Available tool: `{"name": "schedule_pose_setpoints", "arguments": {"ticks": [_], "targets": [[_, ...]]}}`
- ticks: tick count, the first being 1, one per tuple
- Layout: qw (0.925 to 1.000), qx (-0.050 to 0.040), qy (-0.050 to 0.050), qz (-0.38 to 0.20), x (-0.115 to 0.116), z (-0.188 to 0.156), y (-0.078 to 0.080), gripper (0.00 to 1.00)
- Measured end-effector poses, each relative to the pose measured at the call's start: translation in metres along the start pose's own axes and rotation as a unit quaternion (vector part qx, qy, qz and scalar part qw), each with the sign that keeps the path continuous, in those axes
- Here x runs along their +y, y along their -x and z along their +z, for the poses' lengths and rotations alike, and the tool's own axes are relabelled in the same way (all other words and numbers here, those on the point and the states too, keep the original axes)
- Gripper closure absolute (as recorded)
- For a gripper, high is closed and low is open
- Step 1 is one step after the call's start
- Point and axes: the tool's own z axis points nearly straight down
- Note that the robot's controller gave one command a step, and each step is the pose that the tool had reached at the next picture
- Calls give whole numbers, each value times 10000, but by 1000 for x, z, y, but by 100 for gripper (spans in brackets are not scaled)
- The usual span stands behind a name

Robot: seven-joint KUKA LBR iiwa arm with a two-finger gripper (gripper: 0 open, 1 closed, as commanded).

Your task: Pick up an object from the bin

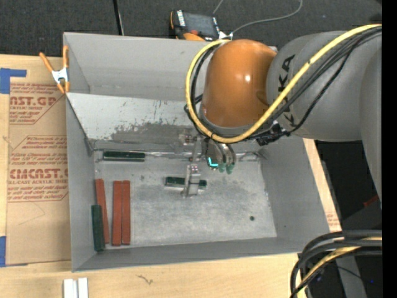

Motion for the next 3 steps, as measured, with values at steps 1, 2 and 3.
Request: {"name": "schedule_pose_setpoints", "arguments": {"ticks": [1, 2, 3], "targets": [[9967, -10, -4, 817, -34, 138, 21, 0], [9967, -39, 7, 812, -33, 133, 23, 100], [9976, -83, 18, 684, 0, 0, 27, 100]]}}
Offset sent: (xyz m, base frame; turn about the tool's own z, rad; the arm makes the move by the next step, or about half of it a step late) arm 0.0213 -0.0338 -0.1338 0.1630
